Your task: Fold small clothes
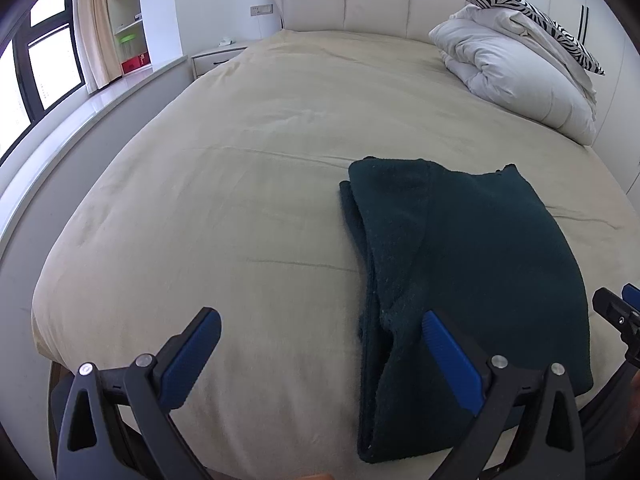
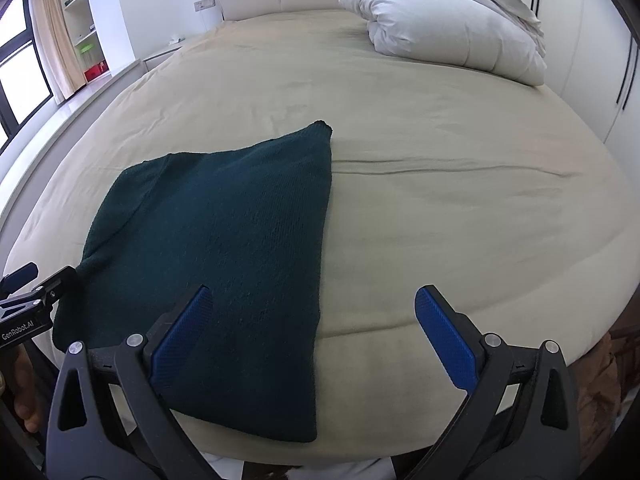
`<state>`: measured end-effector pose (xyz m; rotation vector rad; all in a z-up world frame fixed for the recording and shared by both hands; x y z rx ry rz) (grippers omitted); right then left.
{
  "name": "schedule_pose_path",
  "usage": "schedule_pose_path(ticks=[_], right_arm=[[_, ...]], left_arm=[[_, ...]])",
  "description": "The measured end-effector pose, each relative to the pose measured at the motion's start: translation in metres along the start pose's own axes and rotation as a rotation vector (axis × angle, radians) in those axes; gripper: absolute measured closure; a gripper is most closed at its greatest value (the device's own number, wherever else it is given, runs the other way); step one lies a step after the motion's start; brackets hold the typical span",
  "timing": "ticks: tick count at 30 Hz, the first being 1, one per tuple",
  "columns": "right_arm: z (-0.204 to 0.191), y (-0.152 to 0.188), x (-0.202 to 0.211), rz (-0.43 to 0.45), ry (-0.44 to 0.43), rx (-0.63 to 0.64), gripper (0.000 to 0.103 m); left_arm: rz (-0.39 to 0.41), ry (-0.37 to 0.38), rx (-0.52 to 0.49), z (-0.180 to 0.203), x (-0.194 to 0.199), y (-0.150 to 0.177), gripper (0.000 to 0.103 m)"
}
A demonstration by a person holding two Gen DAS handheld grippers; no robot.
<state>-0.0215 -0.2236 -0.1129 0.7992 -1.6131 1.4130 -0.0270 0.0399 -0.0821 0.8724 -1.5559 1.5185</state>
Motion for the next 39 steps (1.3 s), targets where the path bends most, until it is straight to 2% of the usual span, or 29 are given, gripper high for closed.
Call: schedule_pose_path(ticks=[39], right_arm=[[-0.0067, 0.0033, 0.0022, -0.006, -0.013, -0.004, 0.000]], left_arm=[[0.000, -0.004, 0.000, -0.0038, -0.0015, 0.0001, 0.000]])
Point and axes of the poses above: each gripper's, at about its wrist camera, not at the fingertips, and x roughly against the way its jaws point, z to its right, y to its underside, the point moved 2 cm from there along -x, roughly the way its jaws point, and after that the axes turned 8 degrees about -z, right-handed, at the moved point
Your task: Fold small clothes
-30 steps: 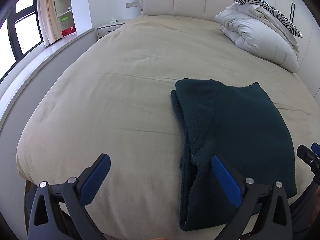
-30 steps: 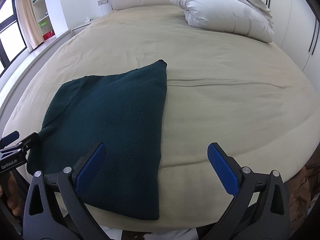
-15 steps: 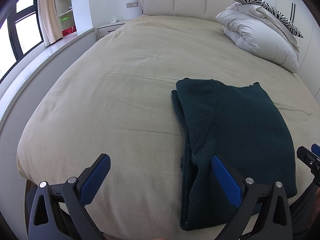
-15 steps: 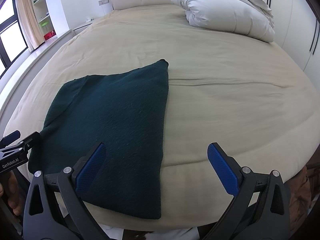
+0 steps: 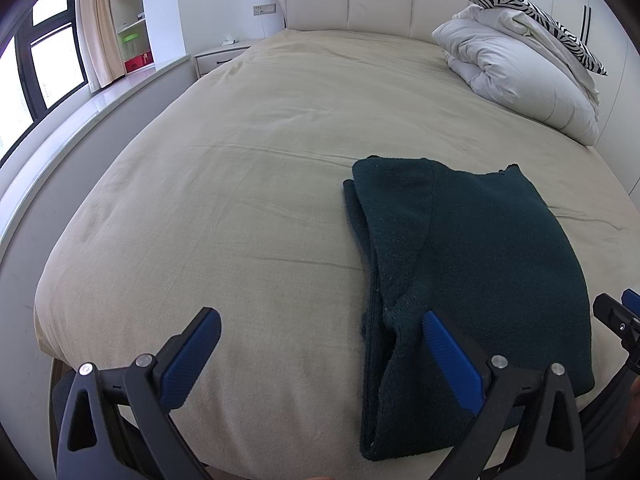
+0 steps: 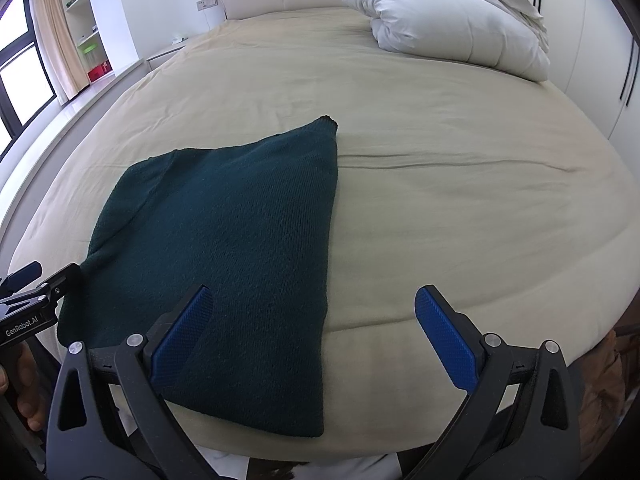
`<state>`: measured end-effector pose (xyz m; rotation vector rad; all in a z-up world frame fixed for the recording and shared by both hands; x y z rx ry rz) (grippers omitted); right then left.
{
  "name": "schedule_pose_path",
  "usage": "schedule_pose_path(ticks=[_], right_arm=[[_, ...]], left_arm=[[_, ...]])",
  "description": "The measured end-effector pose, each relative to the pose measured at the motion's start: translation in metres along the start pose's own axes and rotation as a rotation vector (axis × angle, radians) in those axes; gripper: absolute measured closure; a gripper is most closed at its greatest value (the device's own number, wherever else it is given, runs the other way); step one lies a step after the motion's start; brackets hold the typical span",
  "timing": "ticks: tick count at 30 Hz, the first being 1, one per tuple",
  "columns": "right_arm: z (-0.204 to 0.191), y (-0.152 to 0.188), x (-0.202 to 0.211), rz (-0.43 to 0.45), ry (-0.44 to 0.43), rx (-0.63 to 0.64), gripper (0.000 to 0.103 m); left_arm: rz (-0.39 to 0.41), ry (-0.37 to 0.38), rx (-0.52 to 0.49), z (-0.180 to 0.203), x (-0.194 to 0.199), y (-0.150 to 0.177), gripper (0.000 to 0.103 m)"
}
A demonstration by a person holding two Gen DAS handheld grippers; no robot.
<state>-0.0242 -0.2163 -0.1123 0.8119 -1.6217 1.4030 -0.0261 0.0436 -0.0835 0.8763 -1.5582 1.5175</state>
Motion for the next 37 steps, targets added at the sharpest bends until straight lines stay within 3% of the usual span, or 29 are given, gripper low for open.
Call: schedule_pose_path(ticks=[37], right_arm=[[-0.0081, 0.0050, -0.0017, -0.005, -0.015, -0.012, 0.000]], left_arm=[[0.009, -0.008, -0.002, -0.0038, 0.0040, 0.0082, 0.000]])
Point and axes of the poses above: each gripper's, at about its wrist camera, not at the fingertips, and x roughly against the way its jaws point, z to its right, y to its underside, the point moved 2 cm from there along -x, roughly the way its jaws point, and after that the axes turned 8 degrees about -z, right-handed, at the moved point
